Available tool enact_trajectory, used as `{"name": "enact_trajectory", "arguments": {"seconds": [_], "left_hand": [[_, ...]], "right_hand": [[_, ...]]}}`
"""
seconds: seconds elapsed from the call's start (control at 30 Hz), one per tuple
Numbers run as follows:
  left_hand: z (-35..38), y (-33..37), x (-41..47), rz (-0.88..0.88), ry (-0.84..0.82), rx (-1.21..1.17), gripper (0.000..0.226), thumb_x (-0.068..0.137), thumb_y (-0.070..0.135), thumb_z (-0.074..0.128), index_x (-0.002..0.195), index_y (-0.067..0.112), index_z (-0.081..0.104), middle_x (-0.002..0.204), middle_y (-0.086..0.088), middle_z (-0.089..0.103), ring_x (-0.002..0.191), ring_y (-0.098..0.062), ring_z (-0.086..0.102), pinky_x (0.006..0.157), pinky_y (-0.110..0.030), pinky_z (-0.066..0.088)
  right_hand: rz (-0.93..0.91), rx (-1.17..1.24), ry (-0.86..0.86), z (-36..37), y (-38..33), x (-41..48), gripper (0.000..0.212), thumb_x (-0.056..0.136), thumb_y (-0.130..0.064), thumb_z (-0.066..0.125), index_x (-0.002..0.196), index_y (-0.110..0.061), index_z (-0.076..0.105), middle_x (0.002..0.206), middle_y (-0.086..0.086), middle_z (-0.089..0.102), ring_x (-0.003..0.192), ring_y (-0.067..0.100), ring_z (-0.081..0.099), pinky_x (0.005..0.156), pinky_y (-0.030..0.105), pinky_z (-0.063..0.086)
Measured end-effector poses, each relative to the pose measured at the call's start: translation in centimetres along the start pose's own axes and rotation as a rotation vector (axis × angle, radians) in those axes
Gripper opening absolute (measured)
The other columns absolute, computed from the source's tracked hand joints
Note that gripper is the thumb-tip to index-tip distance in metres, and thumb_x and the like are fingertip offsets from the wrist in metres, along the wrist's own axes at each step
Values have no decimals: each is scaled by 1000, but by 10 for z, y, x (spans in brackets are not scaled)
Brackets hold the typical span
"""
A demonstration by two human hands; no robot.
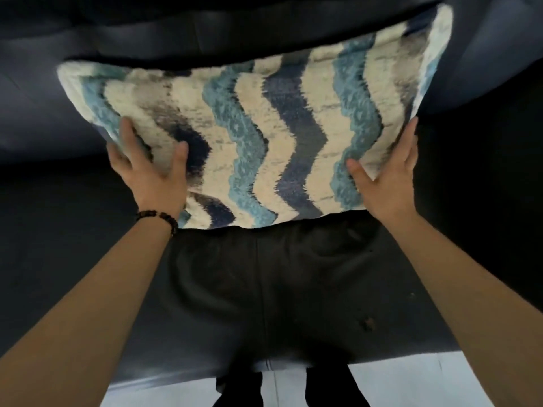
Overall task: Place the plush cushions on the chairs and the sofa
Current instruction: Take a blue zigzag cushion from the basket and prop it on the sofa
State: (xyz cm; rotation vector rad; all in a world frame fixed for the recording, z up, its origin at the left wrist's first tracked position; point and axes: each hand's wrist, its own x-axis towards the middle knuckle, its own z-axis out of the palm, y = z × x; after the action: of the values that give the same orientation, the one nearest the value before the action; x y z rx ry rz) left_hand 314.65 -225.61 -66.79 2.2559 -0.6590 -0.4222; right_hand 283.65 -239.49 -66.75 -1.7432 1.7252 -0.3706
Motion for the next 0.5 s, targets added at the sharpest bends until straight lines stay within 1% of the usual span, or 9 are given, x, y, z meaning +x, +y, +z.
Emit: {"name": "enact_trajectory", "arguments": {"seconds": [0.03,0.07,0.1,0.13,0.17,0.23,0.33,0.43,0.5], "left_hand": [[3,-3,5,-4,14,10,75,94,43,66,155,18,30,155,-17,25,133,-17,36,102,-6,28],[4,-4,9,15,48,19,60,94,36,67,144,13,43,141,-15,38,113,-15,46,94,-8,33],[4,-4,13,45,102,21,42,94,31,67,128,10,54,125,-12,43,93,-8,48,89,-13,38],[4,-4,15,82,159,29,22,93,27,66,109,14,58,114,-9,42,82,0,43,86,-19,40],[2,-2,13,123,189,31,11,92,25,64,94,23,54,107,-6,41,77,1,42,85,-20,41],[-4,4,3,198,268,21,32,92,22,62,85,39,36,99,6,38,79,3,42,85,-12,39],[-13,7,-2,298,344,-4,40,94,19,60,87,40,26,99,12,32,90,12,41,88,-7,33],[-12,10,14,332,297,-8,27,95,23,60,94,32,34,107,-3,38,97,14,39,89,-6,32],[-9,14,21,295,223,-14,23,93,23,62,103,17,42,117,-15,40,103,2,42,92,-5,33]], "right_hand": [[-4,0,0,3,4,7,107,89,-45,73,162,-16,2,165,16,21,148,35,30,115,45,36],[4,2,12,5,6,14,99,88,-43,75,161,-13,14,159,14,35,141,32,41,109,39,41],[19,21,37,6,6,20,87,88,-40,75,155,-11,28,149,13,47,132,31,51,101,35,44],[20,56,73,7,6,22,70,89,-39,74,144,-9,41,138,12,56,121,30,58,94,34,47],[-1,89,113,7,7,19,55,91,-37,72,131,-7,49,126,12,62,112,29,62,90,34,49],[-55,141,188,5,7,5,31,96,-31,65,110,-7,53,108,12,63,96,23,60,83,32,48],[-91,139,270,8,1,-5,20,100,-25,60,99,-9,49,96,9,47,83,9,42,74,18,36],[-45,158,243,18,-7,7,33,99,-21,63,111,7,50,109,18,49,90,3,37,75,-1,32],[19,209,209,24,-11,15,44,95,-18,68,122,9,45,124,23,47,105,12,40,80,0,33]]}}
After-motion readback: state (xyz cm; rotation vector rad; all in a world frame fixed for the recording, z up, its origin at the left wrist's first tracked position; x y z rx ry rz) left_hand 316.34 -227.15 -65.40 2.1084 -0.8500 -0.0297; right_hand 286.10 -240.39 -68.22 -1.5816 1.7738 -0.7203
